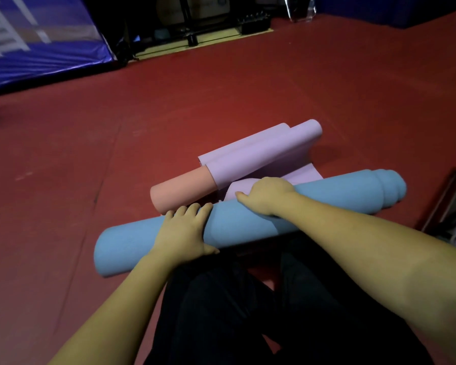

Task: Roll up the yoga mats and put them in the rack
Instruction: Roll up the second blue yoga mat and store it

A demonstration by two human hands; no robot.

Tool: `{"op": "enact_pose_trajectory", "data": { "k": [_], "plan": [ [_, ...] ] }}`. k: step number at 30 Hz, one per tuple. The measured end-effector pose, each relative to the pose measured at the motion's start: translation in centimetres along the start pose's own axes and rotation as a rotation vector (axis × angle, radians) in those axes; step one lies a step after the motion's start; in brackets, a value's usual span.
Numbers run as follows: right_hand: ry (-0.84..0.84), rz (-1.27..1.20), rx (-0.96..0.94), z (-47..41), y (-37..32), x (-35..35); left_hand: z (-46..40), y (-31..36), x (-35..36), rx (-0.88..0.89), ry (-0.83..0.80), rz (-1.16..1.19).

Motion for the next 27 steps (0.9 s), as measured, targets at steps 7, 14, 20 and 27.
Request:
{"op": "enact_pose_trajectory", "data": {
  "k": [7,14,20,27],
  "plan": [
    [-0.332,-0.142,0.000,2.2,0.1,-2.6,0.8,1.7,-4.3,0.004,-0.202,0.239],
    [0.038,-0.018,-0.067,0.5,0.3,-0.2,-0.3,0.6,-2.1,-0.184,-0.513,0.496],
    [0.262,0.000,-0.063,1.7,-0.1,2.5,-2.5,-1.4,-0.1,-0.302,-0.730,0.785],
    [0.343,0.038,-0.026,2.4,-0.1,4.2,-4.8,-1.7,0.3,-0.233,-0.631,0.774]
  ]
}}
Point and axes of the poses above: each hand's wrist, its own z-axis away from the middle knuckle, its own x-axis out of the palm, y = z × x, the point moved 4 cm from there along -z, towards the middle knuckle, and after that the axes turned 8 degrees about y, right-handed, at the moved point
